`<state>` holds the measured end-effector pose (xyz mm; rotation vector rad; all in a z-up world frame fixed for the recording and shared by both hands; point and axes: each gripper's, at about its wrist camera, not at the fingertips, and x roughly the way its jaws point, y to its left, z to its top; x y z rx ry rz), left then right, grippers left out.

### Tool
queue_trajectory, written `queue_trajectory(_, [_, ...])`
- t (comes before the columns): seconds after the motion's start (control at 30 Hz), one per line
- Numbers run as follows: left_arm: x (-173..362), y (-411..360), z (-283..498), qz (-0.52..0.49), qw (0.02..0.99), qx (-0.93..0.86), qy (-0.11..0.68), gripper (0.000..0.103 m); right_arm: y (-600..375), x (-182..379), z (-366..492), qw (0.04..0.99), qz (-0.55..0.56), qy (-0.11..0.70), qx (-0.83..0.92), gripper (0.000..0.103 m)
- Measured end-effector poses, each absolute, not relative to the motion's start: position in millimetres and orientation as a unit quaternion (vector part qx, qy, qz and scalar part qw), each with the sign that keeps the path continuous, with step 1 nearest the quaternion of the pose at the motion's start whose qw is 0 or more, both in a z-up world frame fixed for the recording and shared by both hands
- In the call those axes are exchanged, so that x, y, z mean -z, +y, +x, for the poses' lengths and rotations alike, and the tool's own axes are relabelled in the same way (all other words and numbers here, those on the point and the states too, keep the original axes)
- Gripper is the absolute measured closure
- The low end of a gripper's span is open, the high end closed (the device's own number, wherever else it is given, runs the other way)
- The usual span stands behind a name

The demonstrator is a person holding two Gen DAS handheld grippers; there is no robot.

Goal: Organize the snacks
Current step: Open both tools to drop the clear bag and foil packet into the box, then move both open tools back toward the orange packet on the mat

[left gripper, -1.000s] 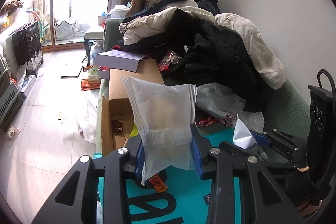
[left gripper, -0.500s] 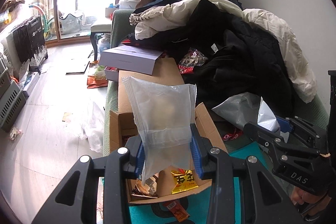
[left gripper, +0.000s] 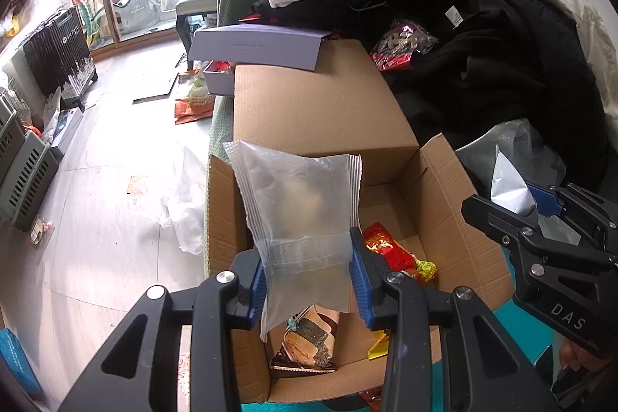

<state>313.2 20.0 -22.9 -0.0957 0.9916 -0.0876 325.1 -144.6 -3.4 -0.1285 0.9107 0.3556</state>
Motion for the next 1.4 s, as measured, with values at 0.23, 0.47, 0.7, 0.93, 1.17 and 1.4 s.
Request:
queue_trajectory(0.23, [47,21,317,-0.028,0.869,0.034,0.492,0.067,-139,32,329,0.868,-0.060,0.466,-0.162,0.054])
queue_trajectory(0.47, [63,14,314,-0.008,0.853,0.035,0.521,0.065,-134,51,326,0.854,-0.088,0.490,-0.152,0.053])
queue_trajectory(0.7, [49,18,305,-0.008,0.858,0.018,0.513,0.041,-137,45,316,0.852,-0.087,0.493,-0.152,0.048])
queue_trajectory(0.93, [11,21,290,-0.017,0.874,0.014,0.486,0.032,-141,11,300,0.864,-0.093,0.473,-0.147,0.048])
queue_trajectory(1.17, [-41,19,265,-0.021,0.894,0.027,0.447,0.032,-142,-38,277,0.879,-0.098,0.442,-0.150,0.048])
queue_trajectory(1.4, [-94,20,230,-0.032,0.913,0.043,0.405,0.032,-147,-82,245,0.892,-0.087,0.412,-0.163,0.044])
